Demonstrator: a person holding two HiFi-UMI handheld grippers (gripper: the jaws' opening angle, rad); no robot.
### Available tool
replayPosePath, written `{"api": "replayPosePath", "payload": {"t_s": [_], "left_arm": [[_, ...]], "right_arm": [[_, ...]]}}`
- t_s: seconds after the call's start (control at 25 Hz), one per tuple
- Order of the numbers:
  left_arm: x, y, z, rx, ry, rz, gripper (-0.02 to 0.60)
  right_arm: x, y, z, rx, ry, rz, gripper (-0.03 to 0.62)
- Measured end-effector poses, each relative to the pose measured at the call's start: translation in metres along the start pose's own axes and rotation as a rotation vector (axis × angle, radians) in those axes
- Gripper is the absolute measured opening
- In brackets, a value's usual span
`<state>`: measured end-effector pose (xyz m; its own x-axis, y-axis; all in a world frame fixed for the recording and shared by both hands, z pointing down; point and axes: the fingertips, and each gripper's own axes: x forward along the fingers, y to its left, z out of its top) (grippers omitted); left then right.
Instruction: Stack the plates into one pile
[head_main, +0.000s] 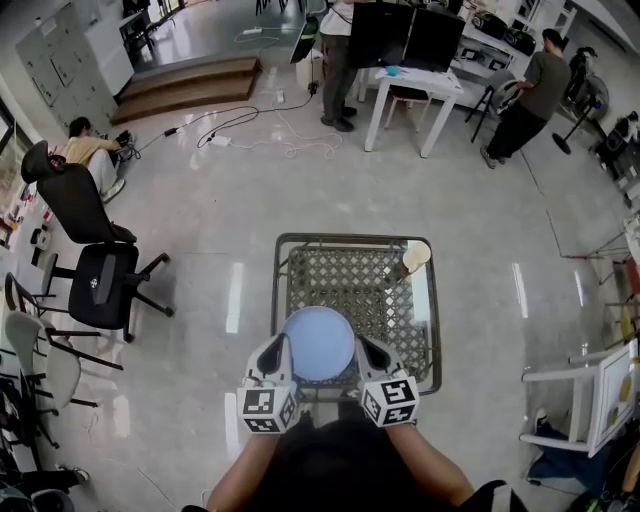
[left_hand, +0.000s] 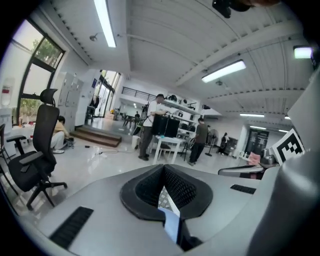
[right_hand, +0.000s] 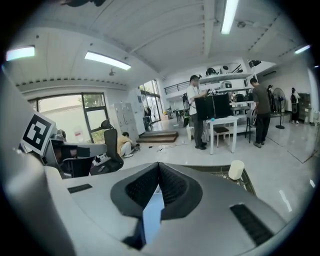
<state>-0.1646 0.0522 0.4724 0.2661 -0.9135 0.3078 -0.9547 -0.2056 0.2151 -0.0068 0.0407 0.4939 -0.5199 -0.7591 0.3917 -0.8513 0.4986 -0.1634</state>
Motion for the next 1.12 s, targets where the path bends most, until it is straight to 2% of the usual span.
{"api": "replayPosePath", "payload": {"t_s": [0.2, 0.4, 1.12], "left_arm": [[-0.019, -0.014, 0.023, 0.004, -0.059, -0.034, 0.017], [-0.024, -0.01, 0.018, 0.013, -0.052, -0.019, 0.017], [-0.021, -0.003, 0.019, 0.009, -0.056, -0.028, 0.017]], "right_arm": [[-0.024, 0.02, 0.018, -0.004, -0.07, 0.012, 0.009], [-0.029, 0.026, 0.02, 0.031, -0.089, 0.015, 0.009], [-0.022, 0.029, 0.025, 0.013, -0.1, 0.024, 0.009]]}}
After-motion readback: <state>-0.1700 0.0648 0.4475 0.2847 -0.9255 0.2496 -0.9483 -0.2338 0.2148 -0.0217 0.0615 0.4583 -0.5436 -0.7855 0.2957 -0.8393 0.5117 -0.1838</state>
